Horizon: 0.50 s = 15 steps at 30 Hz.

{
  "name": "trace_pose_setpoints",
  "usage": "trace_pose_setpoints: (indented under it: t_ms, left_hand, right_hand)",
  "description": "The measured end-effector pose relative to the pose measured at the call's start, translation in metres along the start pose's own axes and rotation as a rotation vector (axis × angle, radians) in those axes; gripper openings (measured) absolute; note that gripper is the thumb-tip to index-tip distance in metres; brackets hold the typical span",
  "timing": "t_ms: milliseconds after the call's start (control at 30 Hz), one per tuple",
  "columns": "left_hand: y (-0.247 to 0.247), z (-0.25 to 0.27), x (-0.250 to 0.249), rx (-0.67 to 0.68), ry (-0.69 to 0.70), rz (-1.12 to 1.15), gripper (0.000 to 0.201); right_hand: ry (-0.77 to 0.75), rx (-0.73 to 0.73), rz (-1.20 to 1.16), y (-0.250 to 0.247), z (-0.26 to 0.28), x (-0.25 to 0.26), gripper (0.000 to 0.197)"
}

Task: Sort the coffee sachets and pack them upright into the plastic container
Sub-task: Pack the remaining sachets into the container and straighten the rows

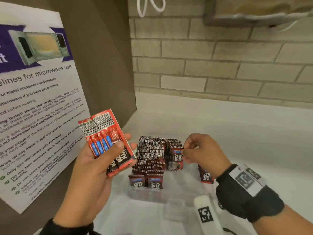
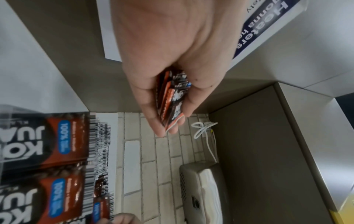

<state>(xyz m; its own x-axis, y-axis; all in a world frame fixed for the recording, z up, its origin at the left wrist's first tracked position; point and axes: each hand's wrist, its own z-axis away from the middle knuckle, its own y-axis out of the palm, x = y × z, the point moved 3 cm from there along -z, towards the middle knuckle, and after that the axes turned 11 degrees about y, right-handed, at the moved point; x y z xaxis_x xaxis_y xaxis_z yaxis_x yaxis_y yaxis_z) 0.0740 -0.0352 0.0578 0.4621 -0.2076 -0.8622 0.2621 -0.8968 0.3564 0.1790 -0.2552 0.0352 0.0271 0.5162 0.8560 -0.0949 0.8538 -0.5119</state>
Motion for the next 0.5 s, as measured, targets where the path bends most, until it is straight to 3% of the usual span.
trace_pose_setpoints:
  t_ms: [267, 500]
  left_hand:
    - [-0.011, 0.003, 0.004, -0.003, -0.028, 0.041, 0.026]
    - [-0.008, 0.007, 0.008, 0.023, -0.056, 0.037, 0.038]
  right_hand:
    - [0.114, 0.020, -0.060, 0.013, -0.006, -0.002, 0.016]
    - [0.174, 0.059, -0.143, 0.018, -0.006, -0.002, 0.022]
